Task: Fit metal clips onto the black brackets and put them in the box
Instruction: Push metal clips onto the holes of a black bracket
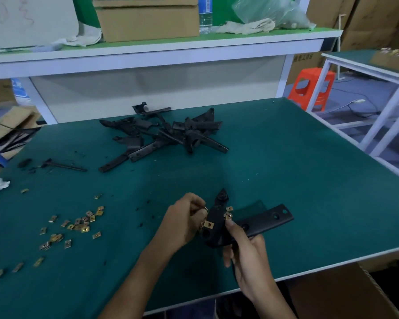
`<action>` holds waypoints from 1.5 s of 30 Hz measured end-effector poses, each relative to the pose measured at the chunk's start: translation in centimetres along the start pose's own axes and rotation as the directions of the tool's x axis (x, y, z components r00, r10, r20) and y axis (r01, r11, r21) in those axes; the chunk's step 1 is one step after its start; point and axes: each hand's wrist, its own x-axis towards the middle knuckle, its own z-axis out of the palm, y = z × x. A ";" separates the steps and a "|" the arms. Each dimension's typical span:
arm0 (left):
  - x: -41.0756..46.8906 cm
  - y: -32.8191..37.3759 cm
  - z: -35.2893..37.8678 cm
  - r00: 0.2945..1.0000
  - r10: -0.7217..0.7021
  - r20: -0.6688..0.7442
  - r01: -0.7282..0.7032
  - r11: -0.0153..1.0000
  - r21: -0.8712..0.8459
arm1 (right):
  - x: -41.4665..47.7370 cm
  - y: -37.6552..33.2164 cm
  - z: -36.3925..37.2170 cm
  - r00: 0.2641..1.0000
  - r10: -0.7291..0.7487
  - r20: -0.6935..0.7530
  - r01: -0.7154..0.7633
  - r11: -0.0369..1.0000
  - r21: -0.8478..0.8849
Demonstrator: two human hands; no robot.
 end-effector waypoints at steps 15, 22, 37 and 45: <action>-4.8 -1.9 -2.2 0.997 -0.013 -0.070 0.010 0.999 -0.047 | -0.3 -0.2 0.6 1.000 0.013 -0.007 -0.014 1.000 -0.017; -4.7 -1.3 -2.1 0.989 -0.136 -0.064 0.117 0.963 -0.242 | 0.0 0.1 0.3 1.000 0.028 -0.010 -0.028 0.999 -0.038; -5.1 -0.6 -2.8 0.983 -0.182 0.000 0.154 0.831 -0.535 | 0.3 0.6 0.0 1.000 0.016 -0.011 -0.016 0.999 -0.046; -5.1 -1.1 -2.8 0.986 -0.167 -0.013 0.117 0.743 -0.658 | 0.2 0.6 0.0 1.000 0.013 -0.010 -0.013 0.999 -0.051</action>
